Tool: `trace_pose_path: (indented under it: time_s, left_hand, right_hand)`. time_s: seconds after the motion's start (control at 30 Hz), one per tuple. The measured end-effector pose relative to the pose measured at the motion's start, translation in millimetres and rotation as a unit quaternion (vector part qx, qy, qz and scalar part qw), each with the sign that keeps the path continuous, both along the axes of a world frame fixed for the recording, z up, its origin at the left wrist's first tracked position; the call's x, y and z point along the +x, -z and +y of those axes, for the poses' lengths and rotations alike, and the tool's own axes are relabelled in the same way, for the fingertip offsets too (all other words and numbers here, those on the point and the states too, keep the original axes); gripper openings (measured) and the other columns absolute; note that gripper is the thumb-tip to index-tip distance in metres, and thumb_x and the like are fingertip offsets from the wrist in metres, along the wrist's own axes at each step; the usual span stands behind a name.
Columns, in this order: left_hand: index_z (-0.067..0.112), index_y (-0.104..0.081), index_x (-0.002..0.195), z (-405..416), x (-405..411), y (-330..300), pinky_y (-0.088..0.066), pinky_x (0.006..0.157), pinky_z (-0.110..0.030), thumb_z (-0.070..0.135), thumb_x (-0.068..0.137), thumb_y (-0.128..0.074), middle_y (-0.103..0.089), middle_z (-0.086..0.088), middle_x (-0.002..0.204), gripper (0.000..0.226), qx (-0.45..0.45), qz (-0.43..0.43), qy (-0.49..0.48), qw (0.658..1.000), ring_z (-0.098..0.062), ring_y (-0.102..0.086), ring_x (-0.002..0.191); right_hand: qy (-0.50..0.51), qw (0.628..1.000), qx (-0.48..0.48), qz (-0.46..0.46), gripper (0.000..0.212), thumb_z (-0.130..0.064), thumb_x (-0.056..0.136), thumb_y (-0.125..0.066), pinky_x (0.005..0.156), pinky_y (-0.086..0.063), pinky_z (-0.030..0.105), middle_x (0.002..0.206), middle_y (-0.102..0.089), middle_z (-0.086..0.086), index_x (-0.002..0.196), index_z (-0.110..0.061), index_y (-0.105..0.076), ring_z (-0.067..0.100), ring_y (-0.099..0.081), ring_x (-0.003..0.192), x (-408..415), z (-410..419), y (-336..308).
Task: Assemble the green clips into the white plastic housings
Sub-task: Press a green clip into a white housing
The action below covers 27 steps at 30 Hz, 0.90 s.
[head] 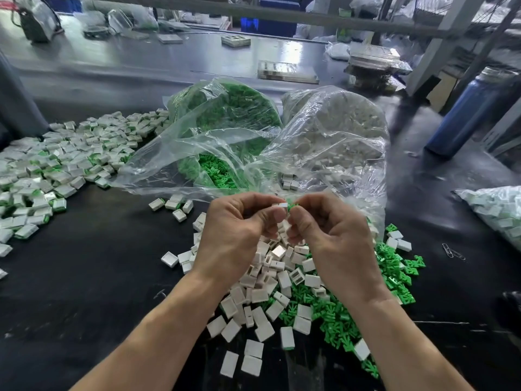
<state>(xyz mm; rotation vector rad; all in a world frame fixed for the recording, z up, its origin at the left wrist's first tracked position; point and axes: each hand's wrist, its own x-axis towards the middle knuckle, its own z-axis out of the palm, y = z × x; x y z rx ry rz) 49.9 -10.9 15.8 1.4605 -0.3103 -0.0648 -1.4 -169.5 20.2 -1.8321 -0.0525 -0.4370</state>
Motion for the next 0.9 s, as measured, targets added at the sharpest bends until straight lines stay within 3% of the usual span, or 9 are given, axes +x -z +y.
trace_pose_path:
  time_s: [0.23,0.33,0.43,0.57,0.63,0.77,0.87,0.9]
  left_hand:
    - [0.016,-0.083,0.085,2.2,-1.7,-3.6,-0.059,0.061,-0.023,0.004,0.084,-0.081,-0.078,-0.007,0.077,0.012,-0.031,0.012,0.011,0.999,-0.013,-0.07,0.062]
    - [0.012,-0.082,0.087,4.2,-1.3,-5.0,-0.059,0.061,-0.022,-0.001,0.084,-0.08,-0.078,-0.006,0.077,0.014,-0.012,-0.004,0.025,1.0,-0.011,-0.07,0.062]
    - [0.01,-0.081,0.087,2.8,-2.0,-4.6,-0.059,0.061,-0.021,-0.006,0.085,-0.078,-0.078,-0.005,0.078,0.017,0.009,-0.02,0.027,0.999,-0.01,-0.07,0.063]
    - [0.012,-0.081,0.091,0.7,-1.8,-2.1,-0.058,0.062,-0.021,-0.001,0.085,-0.079,-0.079,-0.006,0.08,0.014,-0.017,-0.012,0.026,0.999,-0.012,-0.071,0.064]
    - [0.014,-0.08,0.093,-2.5,-2.5,-2.2,-0.059,0.066,-0.023,0.004,0.088,-0.078,-0.078,-0.006,0.084,0.012,-0.041,-0.013,0.028,0.999,-0.016,-0.071,0.069]
    - [0.017,-0.076,0.097,-8.6,-5.0,-2.9,-0.059,0.081,-0.028,0.013,0.091,-0.077,-0.077,-0.005,0.094,0.008,-0.067,-0.018,0.033,0.997,-0.019,-0.072,0.087]
    - [0.018,-0.075,0.1,-13.0,-10.3,-2.4,-0.06,0.085,-0.041,0.019,0.09,-0.077,-0.073,-0.009,0.113,0.01,-0.051,-0.025,0.058,0.997,-0.027,-0.073,0.096]
    - [0.019,-0.075,0.099,-15.2,-12.5,-2.4,-0.061,0.084,-0.039,0.019,0.089,-0.077,-0.069,-0.008,0.122,0.01,-0.05,-0.025,0.061,0.997,-0.025,-0.073,0.097]
  right_hand:
    - [0.005,1.0,0.019,0.0,0.004,-0.013,0.096,-0.072,0.067,-0.064,0.036,0.084,-0.076,0.001,0.099,-0.013,-0.073,0.02,-0.075,0.074,-3.6,4.6,-1.8]
    - [0.002,0.999,-0.04,0.017,0.006,-0.011,0.094,-0.074,0.066,-0.064,0.044,0.082,-0.075,-0.001,0.096,-0.017,-0.074,0.019,-0.074,0.073,-2.9,-2.3,-3.5]
    - [0.001,0.996,-0.089,0.019,0.012,-0.009,0.092,-0.075,0.063,-0.063,0.044,0.079,-0.075,-0.004,0.094,-0.021,-0.076,0.018,-0.073,0.071,-2.7,-7.2,-4.4]
    - [-0.022,0.999,0.018,0.018,0.013,-0.005,0.091,-0.074,0.062,-0.064,0.034,0.08,-0.077,0.005,0.093,-0.017,-0.079,0.021,-0.073,0.067,-2.0,-8.6,-7.0]
    - [-0.026,0.993,0.117,0.016,0.01,-0.012,0.092,-0.07,0.058,-0.063,0.033,0.08,-0.076,0.012,0.097,-0.009,-0.079,0.027,-0.071,0.063,-0.8,-6.1,-8.6]
    - [-0.032,0.978,0.198,0.05,0.04,-0.043,0.105,-0.052,0.041,-0.05,0.032,0.078,-0.073,0.015,0.102,-0.011,-0.076,0.025,-0.062,0.056,3.2,-1.9,-5.5]
    - [-0.067,0.961,0.25,0.099,0.06,-0.066,0.103,-0.04,0.042,-0.043,0.028,0.077,-0.069,0.016,0.106,-0.018,-0.075,0.024,-0.058,0.054,3.4,-0.2,-3.7]
    - [-0.075,0.959,0.251,0.11,0.065,-0.07,0.101,-0.038,0.043,-0.042,0.027,0.076,-0.067,0.016,0.103,-0.017,-0.076,0.024,-0.056,0.053,3.1,1.1,-3.3]
